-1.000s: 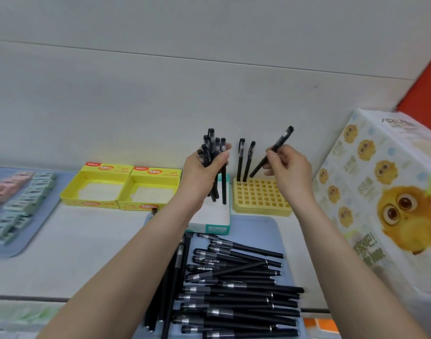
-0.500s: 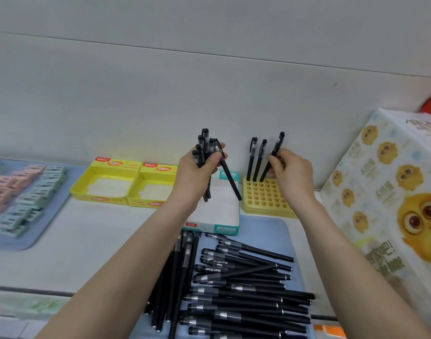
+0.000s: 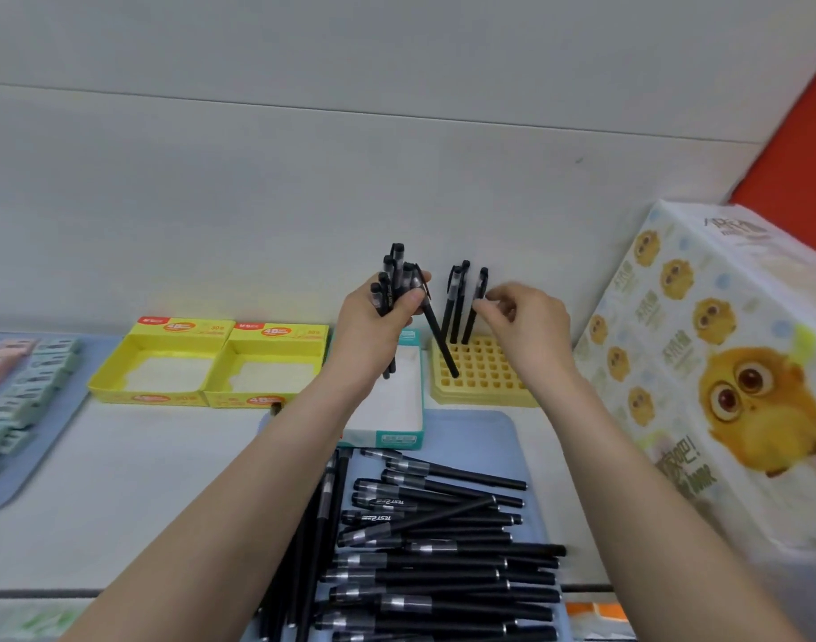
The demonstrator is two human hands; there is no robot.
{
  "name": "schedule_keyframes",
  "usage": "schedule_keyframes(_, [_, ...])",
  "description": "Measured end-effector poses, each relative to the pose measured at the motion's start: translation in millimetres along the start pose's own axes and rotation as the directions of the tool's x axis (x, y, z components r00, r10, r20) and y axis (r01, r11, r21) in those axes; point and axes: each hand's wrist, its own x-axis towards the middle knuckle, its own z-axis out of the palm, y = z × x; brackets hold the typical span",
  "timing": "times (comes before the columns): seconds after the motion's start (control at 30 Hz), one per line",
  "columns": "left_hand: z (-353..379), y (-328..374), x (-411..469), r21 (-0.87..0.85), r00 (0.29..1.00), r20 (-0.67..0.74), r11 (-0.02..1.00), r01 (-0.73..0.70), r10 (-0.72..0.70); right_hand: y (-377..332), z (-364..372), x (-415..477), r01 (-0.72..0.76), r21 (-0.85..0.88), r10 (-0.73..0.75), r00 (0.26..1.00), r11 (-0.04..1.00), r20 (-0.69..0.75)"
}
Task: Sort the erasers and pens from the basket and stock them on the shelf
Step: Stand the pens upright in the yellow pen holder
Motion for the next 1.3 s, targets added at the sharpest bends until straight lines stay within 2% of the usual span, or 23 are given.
schedule_keyframes(0.03, [3, 1, 0, 0.019, 1.000, 0.011, 1.000, -0.003, 0.003, -8, -8, -4, 0.019, 0.054, -0.020, 1.000, 0.998, 0.012])
schedule_keyframes(0.07, [6, 3, 0, 0.040, 1.000, 0.020, 0.999, -0.005, 0.004, -16, -15, -7, 0.037, 0.116, -0.047, 0.995, 0.993, 0.084])
schedule_keyframes(0.13, [13, 7, 1, 0.081, 0.999, 0.031, 0.997, -0.009, 0.007, -25, -22, -14, 0.034, 0.201, -0.096, 0.948, 0.979, 0.305])
schedule_keyframes(0.17, [17, 9, 2, 0.094, 0.999, 0.035, 0.995, -0.015, 0.011, -24, -22, -15, 0.020, 0.217, -0.100, 0.926, 0.976, 0.364])
schedule_keyframes(0.23, [21, 11, 2, 0.079, 0.999, 0.038, 0.997, -0.017, 0.014, -14, -21, -12, -0.016, 0.238, -0.061, 0.948, 0.971, 0.313])
schedule_keyframes(0.33, [18, 6, 2, -0.012, 1.000, 0.019, 1.000, -0.012, 0.012, 8, -16, -2, -0.082, 0.233, 0.071, 0.996, 0.969, 0.054])
schedule_keyframes(0.4, [12, 0, 2, -0.026, 1.000, 0.011, 1.000, 0.007, -0.007, 16, -10, 3, -0.094, 0.211, 0.099, 0.995, 0.973, -0.013])
schedule_keyframes(0.6, [-1, -3, -2, 0.000, 1.000, 0.017, 1.000, 0.024, -0.024, 17, 14, 11, -0.038, 0.038, 0.037, 0.999, 0.999, 0.028])
schedule_keyframes(0.77, [-4, -3, -2, -0.001, 0.999, 0.018, 0.999, 0.034, -0.034, 18, 14, 19, -0.017, 0.010, 0.016, 0.993, 1.000, 0.114])
schedule_keyframes(0.97, [1, -2, -1, -0.013, 1.000, 0.025, 1.000, 0.016, -0.016, 18, 12, 18, -0.020, -0.011, 0.021, 0.993, 1.000, 0.120])
schedule_keyframes(1.17, [4, 0, -1, -0.049, 1.000, -0.016, 0.999, 0.010, -0.011, 24, 15, 13, -0.054, -0.075, 0.073, 0.960, 0.996, 0.271])
schedule_keyframes(1.23, [5, 1, -2, -0.041, 1.000, -0.012, 0.999, 0.010, -0.011, 21, 15, 9, -0.061, -0.108, 0.088, 0.961, 0.992, 0.262])
schedule_keyframes(1.3, [7, 3, -3, -0.031, 1.000, 0.007, 0.999, -0.015, 0.015, 17, 8, 4, -0.071, -0.141, 0.094, 0.982, 0.987, 0.164])
